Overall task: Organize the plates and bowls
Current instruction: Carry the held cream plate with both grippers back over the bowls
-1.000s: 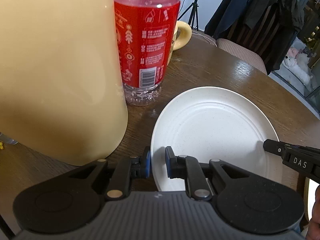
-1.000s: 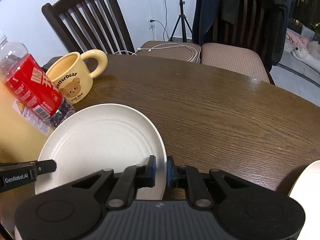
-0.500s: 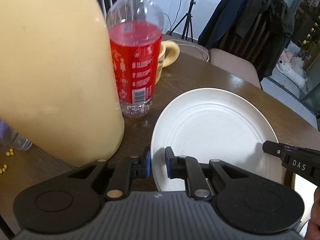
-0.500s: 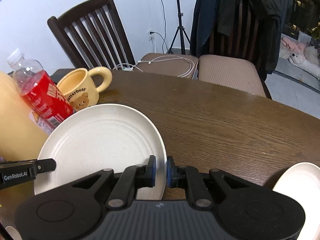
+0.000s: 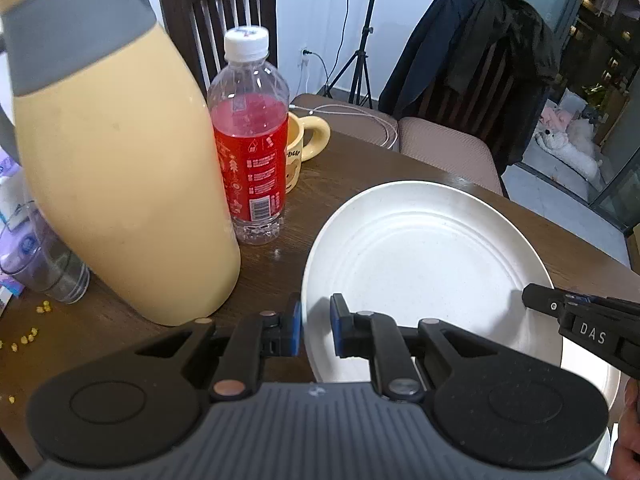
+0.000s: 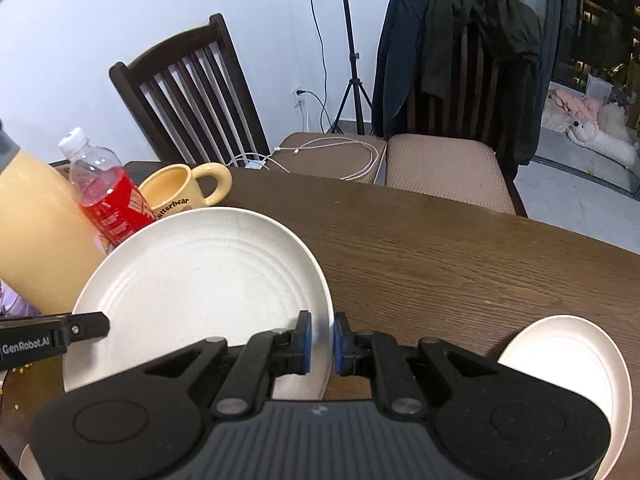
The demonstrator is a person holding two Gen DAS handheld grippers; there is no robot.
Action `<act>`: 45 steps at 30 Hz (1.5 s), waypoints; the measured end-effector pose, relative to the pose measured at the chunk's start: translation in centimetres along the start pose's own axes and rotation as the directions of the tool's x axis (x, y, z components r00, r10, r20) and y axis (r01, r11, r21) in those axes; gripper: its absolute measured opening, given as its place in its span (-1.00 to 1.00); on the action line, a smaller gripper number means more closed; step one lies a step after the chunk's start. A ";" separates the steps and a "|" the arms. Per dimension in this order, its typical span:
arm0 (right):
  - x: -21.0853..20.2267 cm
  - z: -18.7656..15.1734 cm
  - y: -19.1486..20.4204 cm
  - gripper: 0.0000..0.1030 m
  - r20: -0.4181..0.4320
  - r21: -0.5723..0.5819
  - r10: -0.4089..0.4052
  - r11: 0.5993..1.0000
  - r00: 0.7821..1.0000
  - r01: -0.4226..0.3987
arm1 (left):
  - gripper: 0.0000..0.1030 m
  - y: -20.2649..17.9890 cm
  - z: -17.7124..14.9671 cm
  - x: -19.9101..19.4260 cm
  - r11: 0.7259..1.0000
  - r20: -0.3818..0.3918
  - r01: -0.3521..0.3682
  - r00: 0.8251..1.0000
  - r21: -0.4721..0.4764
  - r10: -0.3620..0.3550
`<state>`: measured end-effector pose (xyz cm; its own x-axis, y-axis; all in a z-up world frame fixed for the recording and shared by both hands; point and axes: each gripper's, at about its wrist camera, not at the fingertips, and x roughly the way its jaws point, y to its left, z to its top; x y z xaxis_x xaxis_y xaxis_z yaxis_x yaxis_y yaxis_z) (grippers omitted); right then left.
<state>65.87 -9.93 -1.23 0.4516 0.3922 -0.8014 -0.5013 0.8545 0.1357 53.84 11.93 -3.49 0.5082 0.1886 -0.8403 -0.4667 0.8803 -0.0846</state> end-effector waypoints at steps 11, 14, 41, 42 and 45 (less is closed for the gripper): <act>-4.6 -1.5 -0.2 -0.79 0.049 -0.020 -0.012 1.000 0.999 0.013 | -0.71 -0.9 -1.9 -3.9 1.000 0.032 0.015 0.999 0.008 -0.015; -5.8 -2.1 -0.1 -0.79 0.057 -0.013 -0.016 1.000 0.998 0.017 | -0.71 -0.9 -2.6 -4.7 1.000 0.037 0.024 0.999 0.017 -0.024; -15.6 -9.3 4.4 -0.79 0.114 0.042 -0.105 0.994 0.988 0.101 | -0.71 2.0 -8.0 -13.0 0.991 0.058 0.089 0.994 0.103 -0.095; -15.8 -9.6 4.6 -0.79 0.115 0.045 -0.108 0.994 0.988 0.103 | -0.71 2.2 -8.3 -13.3 0.991 0.060 0.090 0.994 0.102 -0.097; -16.4 -10.5 5.1 -0.78 0.115 0.057 -0.111 0.993 0.987 0.105 | -0.71 2.8 -8.9 -13.9 0.990 0.063 0.095 0.993 0.104 -0.102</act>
<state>48.17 -15.53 6.50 0.5861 0.3318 -0.7392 -0.4085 0.9089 0.0840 39.04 7.89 3.21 0.5978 0.1254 -0.7918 -0.3385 0.9348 -0.1075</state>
